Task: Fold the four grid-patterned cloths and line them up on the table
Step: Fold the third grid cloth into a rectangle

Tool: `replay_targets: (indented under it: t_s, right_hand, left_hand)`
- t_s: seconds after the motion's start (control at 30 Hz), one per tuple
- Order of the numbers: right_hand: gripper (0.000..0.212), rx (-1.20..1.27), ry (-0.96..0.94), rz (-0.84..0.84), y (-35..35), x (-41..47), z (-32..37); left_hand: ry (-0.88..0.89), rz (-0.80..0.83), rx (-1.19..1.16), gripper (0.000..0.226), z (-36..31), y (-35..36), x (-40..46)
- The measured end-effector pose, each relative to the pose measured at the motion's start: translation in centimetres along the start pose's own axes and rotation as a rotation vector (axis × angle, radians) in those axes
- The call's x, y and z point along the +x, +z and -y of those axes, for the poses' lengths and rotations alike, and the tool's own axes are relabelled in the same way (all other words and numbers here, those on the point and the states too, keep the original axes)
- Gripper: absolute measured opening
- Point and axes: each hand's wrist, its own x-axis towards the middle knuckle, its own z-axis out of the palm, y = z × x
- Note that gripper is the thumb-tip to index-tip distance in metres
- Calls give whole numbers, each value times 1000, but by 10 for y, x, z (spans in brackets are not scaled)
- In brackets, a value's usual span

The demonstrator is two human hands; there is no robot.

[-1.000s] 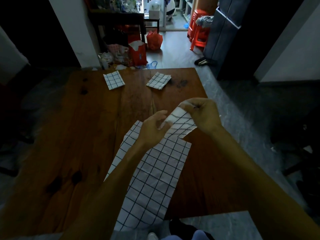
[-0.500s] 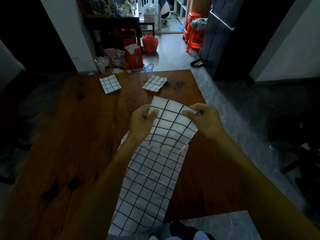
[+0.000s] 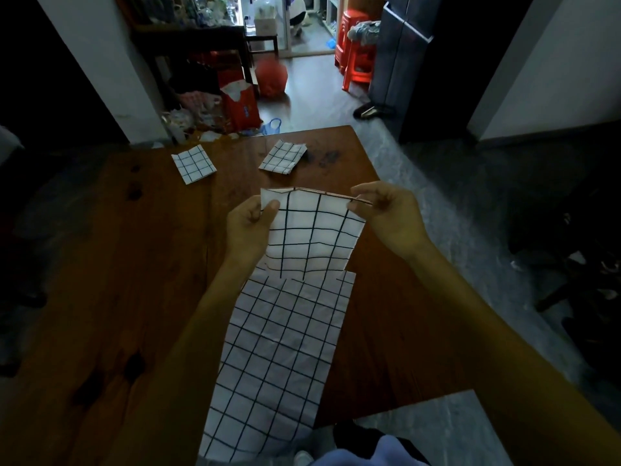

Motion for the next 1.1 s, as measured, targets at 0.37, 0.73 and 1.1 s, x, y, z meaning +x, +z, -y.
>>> replay_targets:
  t_s: [0.37,0.73,1.1]
  right_hand:
    - [21,-49,33,-56,-3,-2,-2]
    - [11,-137,10,-39,-2,3,-7]
    - [22,-342,-375,96,43,6,15]
  left_hand:
    - [10,82,9,43,-4,1,-1]
    - [36,116,24,40,4,1,3]
    - [211,227,126,27,-11,29,-13]
